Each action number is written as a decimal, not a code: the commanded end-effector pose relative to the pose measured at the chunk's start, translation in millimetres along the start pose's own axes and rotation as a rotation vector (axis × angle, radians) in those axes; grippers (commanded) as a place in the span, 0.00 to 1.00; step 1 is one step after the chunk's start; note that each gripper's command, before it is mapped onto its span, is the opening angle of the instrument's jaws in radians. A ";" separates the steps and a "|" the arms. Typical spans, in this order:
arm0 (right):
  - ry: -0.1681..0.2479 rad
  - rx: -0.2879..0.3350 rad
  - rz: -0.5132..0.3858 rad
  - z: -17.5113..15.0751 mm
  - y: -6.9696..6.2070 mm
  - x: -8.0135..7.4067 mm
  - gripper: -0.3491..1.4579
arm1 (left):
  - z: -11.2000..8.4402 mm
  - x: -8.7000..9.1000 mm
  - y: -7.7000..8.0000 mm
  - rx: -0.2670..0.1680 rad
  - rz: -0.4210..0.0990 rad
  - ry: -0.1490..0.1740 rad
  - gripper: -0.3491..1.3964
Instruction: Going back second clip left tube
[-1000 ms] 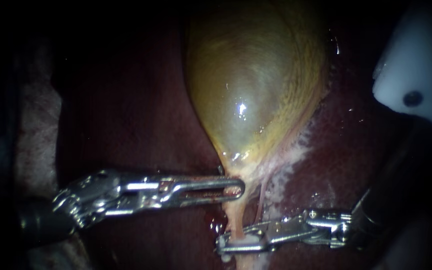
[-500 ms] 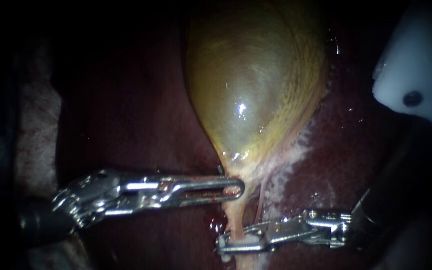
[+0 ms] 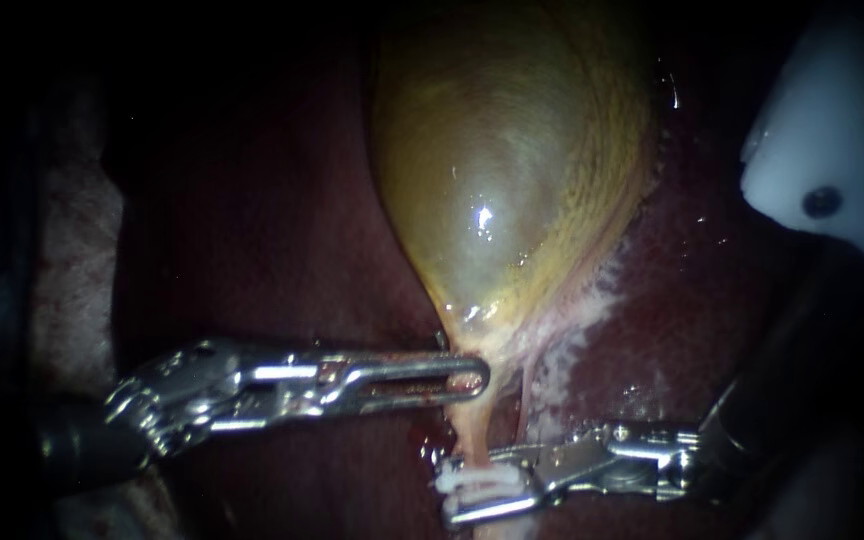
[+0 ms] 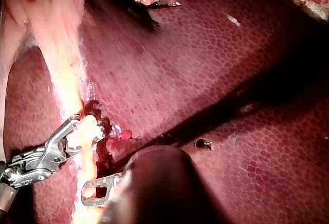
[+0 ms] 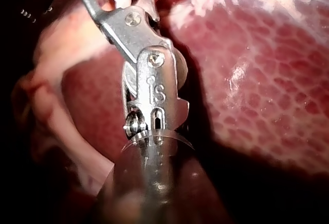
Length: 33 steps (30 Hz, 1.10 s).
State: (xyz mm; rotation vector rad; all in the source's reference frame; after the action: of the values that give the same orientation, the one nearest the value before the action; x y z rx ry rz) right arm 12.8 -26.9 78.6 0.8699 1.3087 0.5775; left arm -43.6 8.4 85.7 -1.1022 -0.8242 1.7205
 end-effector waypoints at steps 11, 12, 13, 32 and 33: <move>-0.005 -0.006 -0.025 0.6 0.4 0.1 0.45 | 0.0 0.0 0.0 0.000 0.000 0.000 0.00; -0.006 -0.007 -0.032 0.8 0.5 0.1 0.46 | 0.0 0.0 0.0 0.000 0.000 0.000 0.00; -0.005 -0.008 -0.032 1.0 0.5 0.1 0.46 | 0.0 0.0 0.0 0.000 0.000 0.000 0.00; -0.028 -0.005 -0.077 -0.9 0.8 0.6 0.46 | 0.0 0.0 0.0 0.000 0.000 0.000 0.00; -0.031 -0.007 -0.083 -1.0 0.8 0.7 0.46 | 0.0 0.0 0.0 0.000 0.000 0.000 0.00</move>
State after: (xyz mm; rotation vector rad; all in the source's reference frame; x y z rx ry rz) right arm 11.9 -25.7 78.7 0.8105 1.3070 0.5036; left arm -43.6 8.3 85.6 -1.1017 -0.8239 1.7202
